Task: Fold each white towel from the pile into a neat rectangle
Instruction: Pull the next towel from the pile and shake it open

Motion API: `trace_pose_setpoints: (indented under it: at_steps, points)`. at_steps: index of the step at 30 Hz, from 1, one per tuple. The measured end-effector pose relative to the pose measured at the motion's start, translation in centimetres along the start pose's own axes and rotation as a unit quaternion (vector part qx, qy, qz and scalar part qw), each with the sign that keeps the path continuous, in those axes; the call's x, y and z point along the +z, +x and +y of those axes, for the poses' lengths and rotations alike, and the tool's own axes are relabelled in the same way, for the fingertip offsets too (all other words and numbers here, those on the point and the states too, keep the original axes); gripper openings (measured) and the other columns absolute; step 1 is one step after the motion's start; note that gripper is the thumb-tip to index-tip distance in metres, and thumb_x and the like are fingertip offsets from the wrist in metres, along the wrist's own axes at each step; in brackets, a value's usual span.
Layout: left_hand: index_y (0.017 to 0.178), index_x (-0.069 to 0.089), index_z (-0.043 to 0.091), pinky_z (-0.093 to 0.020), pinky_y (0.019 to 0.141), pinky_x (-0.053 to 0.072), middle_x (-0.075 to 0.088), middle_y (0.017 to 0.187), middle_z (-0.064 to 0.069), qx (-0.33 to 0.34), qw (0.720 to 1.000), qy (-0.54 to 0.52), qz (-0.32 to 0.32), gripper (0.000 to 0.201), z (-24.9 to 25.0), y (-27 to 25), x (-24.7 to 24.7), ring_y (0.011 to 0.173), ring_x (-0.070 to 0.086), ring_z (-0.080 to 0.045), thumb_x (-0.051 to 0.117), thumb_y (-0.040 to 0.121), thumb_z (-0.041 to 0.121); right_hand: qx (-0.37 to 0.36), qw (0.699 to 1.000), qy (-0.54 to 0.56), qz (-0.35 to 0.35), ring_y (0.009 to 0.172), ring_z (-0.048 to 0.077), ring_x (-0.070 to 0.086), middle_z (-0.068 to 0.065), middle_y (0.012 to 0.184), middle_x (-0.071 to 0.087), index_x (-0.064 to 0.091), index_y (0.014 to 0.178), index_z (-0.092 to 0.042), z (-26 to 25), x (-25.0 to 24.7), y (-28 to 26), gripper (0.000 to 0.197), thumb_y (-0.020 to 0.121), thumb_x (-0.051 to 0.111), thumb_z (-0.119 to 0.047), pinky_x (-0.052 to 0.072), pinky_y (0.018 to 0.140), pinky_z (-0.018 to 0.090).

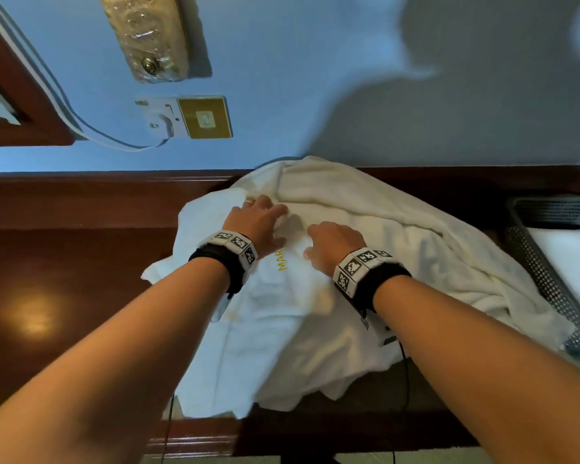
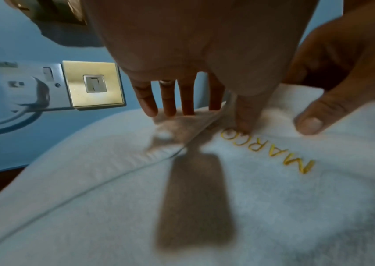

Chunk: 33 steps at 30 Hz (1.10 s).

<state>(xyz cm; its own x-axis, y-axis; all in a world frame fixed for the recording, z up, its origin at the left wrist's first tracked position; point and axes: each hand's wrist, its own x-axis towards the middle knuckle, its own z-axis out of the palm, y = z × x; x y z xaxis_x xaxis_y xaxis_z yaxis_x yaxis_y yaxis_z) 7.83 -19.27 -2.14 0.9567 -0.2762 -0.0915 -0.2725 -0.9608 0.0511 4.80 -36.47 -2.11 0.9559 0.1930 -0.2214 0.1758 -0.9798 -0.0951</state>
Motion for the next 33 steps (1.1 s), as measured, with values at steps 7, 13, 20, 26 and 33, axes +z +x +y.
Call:
trace_pose_setpoints:
  at_steps: [7, 13, 20, 26, 33]
  points:
    - [0.112, 0.06, 0.019, -0.04, 0.081, 0.047, 0.065, 0.11, -0.013, -0.014, 0.985, -0.146, 0.09, 0.018, -3.9, 0.4, -6.9, 0.101, 0.061, -0.036, 0.047, 0.103, 0.025, 0.013, 0.995, 0.071, 0.065, 0.101, 0.039, 0.061, 0.015, 0.11, 0.063, 0.055, 0.098, -0.019, -0.1, -6.3, 0.5, 0.007, 0.092, 0.056, -0.021, 0.04, 0.073, 0.033]
    - [0.098, 0.059, 0.018, -0.031, 0.074, 0.037, 0.058, 0.087, -0.004, 0.015, 0.959, -0.228, 0.169, 0.005, -10.5, -3.7, -15.1, 0.088, 0.057, -0.031, 0.054, 0.099, 0.017, 0.01, 0.983, 0.114, 0.144, 0.084, 0.035, 0.055, 0.01, 0.089, 0.058, 0.052, 0.097, -0.02, -5.8, -13.8, 0.1, 0.018, 0.087, 0.052, -0.007, 0.041, 0.069, 0.033]
    - [0.099, 0.058, 0.027, -0.03, 0.077, 0.035, 0.059, 0.095, -0.003, 0.016, 0.967, -0.166, 0.193, 0.011, -21.4, -13.8, -19.6, 0.09, 0.054, -0.026, 0.047, 0.103, 0.026, 0.021, 0.988, 0.048, 0.143, 0.103, 0.035, 0.062, 0.016, 0.106, 0.066, 0.064, 0.097, -0.011, -15.5, -14.0, -2.5, 0.013, 0.088, 0.055, -0.008, 0.046, 0.076, 0.032]
    - [0.102, 0.059, 0.019, -0.03, 0.075, 0.035, 0.065, 0.097, -0.011, -0.018, 0.948, -0.173, 0.266, 0.009, -32.2, -23.9, -22.0, 0.091, 0.057, -0.031, 0.051, 0.101, 0.015, 0.082, 0.983, 0.031, 0.164, 0.108, 0.033, 0.062, 0.011, 0.117, 0.067, 0.068, 0.111, -0.016, -21.2, -14.2, -6.8, 0.027, 0.094, 0.061, -0.037, 0.043, 0.08, 0.032]
    - [0.112, 0.058, 0.03, -0.043, 0.096, 0.045, 0.057, 0.111, -0.001, -0.056, 0.967, -0.093, 0.232, 0.055, -35.6, -29.9, -20.1, 0.108, 0.055, -0.028, 0.059, 0.076, 0.071, 0.014, 0.965, 0.014, 0.261, 0.105, 0.037, 0.064, 0.017, 0.11, 0.069, 0.072, 0.103, -0.015, -32.6, -15.4, -11.7, 0.019, 0.088, 0.066, -0.025, 0.05, 0.086, 0.037]
